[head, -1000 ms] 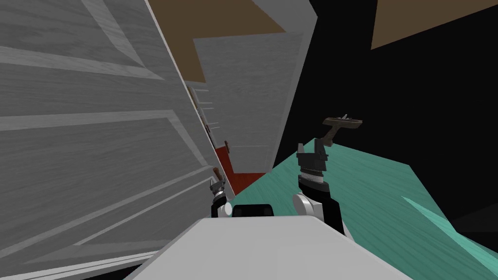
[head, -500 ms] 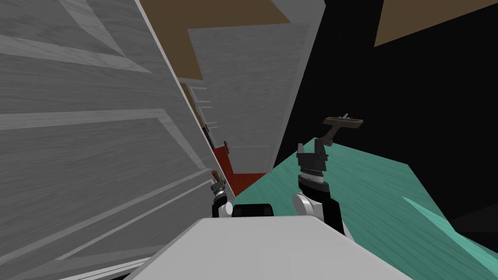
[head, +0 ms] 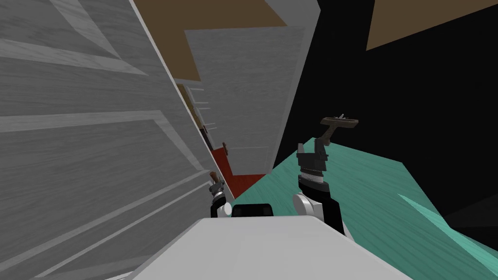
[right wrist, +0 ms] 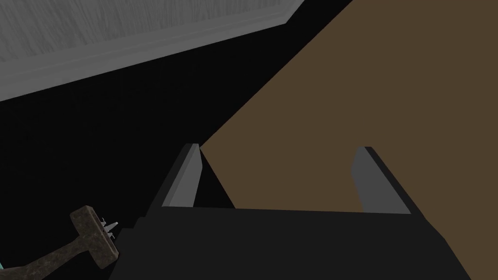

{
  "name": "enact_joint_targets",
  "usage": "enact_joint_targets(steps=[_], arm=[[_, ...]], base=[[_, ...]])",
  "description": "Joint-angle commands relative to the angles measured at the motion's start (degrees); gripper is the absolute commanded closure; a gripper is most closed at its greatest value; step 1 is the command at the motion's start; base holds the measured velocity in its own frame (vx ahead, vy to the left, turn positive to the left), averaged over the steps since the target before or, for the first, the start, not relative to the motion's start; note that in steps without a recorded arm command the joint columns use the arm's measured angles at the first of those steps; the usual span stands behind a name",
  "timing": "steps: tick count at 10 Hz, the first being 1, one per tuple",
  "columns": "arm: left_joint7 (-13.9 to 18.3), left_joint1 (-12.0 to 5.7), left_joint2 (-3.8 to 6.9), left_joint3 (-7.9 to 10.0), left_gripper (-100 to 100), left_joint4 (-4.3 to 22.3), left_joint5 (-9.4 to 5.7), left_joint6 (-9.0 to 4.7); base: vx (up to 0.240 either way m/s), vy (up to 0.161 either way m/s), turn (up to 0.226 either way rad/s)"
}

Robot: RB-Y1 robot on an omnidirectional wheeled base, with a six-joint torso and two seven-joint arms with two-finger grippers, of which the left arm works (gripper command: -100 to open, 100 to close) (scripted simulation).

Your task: Push the door open

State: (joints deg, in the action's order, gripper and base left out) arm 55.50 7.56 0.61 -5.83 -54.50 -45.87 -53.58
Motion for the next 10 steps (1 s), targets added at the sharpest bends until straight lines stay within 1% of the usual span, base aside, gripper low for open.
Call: enact_joint_targets(steps=[1, 2, 5, 10], arm=[[0.2, -1.56, 0.83, 1.35, 100, 1.3, -0.55, -1.59], [-0.2, -1.87, 1.11, 2.47, 100, 1.6, -1.28, -2.08], [-0.8, -2.40, 1.48, 4.38, 100, 2.1, -2.52, -2.92], [-2.0, -3.45, 1.76, 8.07, 100, 3.0, -4.92, -4.54]], base=[[0.155, 0.039, -0.014], [0.147, 0.063, -0.073], [0.122, 0.075, -0.057], [0.091, 0.054, -0.048]])
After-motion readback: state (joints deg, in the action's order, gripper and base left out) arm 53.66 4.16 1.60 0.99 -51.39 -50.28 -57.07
